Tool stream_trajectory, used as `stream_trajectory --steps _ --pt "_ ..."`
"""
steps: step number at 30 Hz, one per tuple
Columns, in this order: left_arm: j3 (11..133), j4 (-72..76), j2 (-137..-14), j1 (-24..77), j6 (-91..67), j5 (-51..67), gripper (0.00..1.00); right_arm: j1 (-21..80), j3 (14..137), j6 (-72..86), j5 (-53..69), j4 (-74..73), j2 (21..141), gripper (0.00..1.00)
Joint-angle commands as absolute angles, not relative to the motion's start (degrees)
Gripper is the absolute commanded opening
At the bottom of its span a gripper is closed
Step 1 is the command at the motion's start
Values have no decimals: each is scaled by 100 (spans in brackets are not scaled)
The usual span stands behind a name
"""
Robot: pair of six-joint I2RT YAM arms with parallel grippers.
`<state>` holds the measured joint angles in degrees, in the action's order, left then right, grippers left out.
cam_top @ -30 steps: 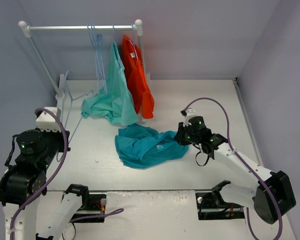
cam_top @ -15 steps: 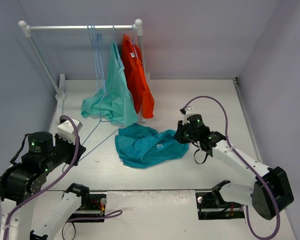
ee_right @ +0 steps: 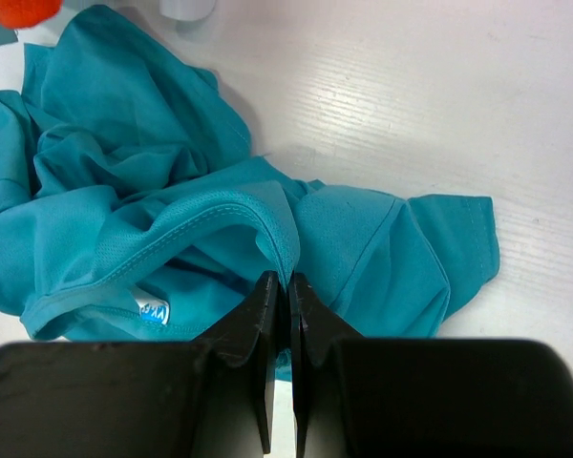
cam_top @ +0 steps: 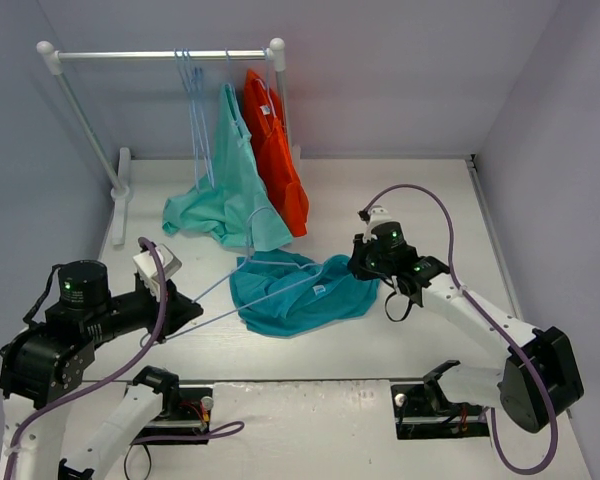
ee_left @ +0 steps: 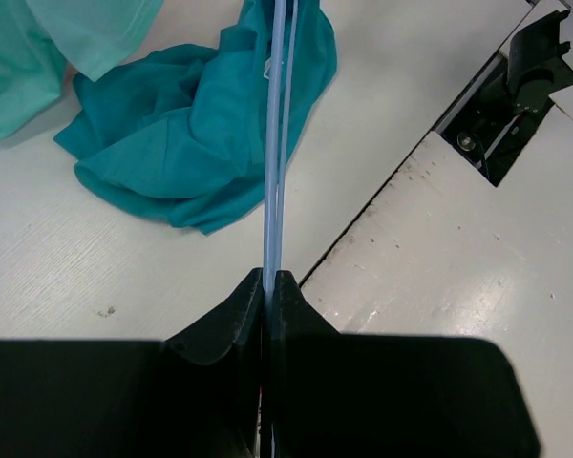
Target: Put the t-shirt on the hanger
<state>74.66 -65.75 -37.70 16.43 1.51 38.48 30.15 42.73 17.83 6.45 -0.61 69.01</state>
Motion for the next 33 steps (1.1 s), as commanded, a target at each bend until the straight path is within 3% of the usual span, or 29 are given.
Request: stream_trajectory --steps 1,14,33 --pt "7314 -5815 -3929 1661 119 4285 0 3052 4677 1668 476 76 6966 0" --pt "6513 -4534 -4234 1728 -179 4260 0 3059 4950 1645 626 18 7048 0" --pt "5614 -2174 -4755 3315 -971 2671 0 3113 5126 1466 922 18 6737 0"
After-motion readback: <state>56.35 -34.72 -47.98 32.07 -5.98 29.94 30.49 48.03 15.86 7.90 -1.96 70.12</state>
